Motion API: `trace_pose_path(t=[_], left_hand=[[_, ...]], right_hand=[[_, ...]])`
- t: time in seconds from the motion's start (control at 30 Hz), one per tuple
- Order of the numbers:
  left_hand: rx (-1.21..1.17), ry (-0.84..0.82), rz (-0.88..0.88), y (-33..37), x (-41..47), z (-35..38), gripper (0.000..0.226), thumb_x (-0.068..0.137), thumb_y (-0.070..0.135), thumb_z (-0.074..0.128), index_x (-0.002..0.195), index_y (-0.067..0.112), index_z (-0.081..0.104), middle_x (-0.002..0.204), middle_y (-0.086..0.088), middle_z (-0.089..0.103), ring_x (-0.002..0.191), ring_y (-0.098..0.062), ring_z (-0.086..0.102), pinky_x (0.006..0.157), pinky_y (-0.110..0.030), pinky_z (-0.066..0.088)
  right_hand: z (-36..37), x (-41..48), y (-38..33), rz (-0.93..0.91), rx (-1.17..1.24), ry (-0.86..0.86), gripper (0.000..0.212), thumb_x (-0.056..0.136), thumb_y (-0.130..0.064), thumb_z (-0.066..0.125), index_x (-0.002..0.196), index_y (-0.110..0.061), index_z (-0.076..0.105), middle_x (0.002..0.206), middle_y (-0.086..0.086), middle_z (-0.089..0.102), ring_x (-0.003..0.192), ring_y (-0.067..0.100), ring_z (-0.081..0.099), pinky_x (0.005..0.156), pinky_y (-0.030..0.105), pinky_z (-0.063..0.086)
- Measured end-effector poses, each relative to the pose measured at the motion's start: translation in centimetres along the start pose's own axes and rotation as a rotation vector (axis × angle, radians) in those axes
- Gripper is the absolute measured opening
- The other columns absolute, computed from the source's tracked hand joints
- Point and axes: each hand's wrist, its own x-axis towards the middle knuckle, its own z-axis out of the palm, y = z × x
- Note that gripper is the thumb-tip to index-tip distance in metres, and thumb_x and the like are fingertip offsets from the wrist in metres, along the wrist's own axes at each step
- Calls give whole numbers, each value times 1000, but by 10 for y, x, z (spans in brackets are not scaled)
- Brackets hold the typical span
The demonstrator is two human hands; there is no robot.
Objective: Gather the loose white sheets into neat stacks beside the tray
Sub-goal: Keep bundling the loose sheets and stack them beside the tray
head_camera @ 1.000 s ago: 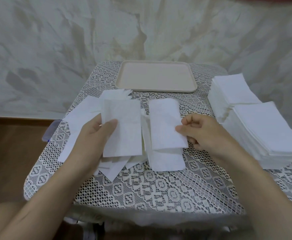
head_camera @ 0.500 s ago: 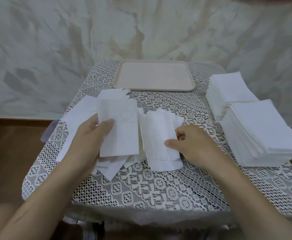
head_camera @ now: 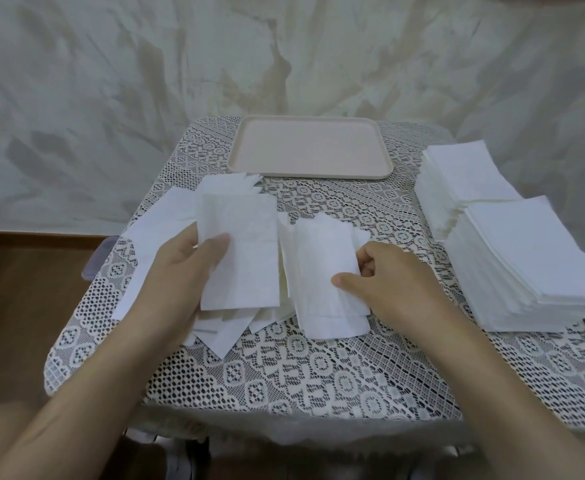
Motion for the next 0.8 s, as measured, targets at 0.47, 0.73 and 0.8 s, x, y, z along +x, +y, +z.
trace_pose_path(t=[0.47, 0.73, 0.8], left_hand=[[-16, -3, -12, 2, -1, 1, 29, 109, 22, 54, 100, 33, 79, 100, -5, 77, 94, -31, 73, 69, -62, 63], [-19, 0, -9, 3, 1, 6, 24, 109, 22, 53, 107, 30, 76, 100, -4, 78, 95, -31, 74, 70, -62, 63], [-11, -5, -4, 3, 1, 6, 26, 109, 23, 54, 105, 32, 77, 102, -6, 78, 95, -31, 74, 75, -71, 60]], right_hand=[[-2, 3, 7, -89, 118, 64, 20, 97, -28, 61, 85, -12, 60, 79, 1, 64, 71, 24, 59, 61, 37, 43], [-6, 17, 26, -35, 376, 57, 7, 92, -28, 70, 94, -23, 66, 94, -5, 75, 91, 21, 72, 83, 48, 56], [-6, 17, 27, -38, 403, 86, 13, 94, -32, 70, 91, -20, 65, 90, -4, 75, 88, 21, 71, 78, 45, 54]])
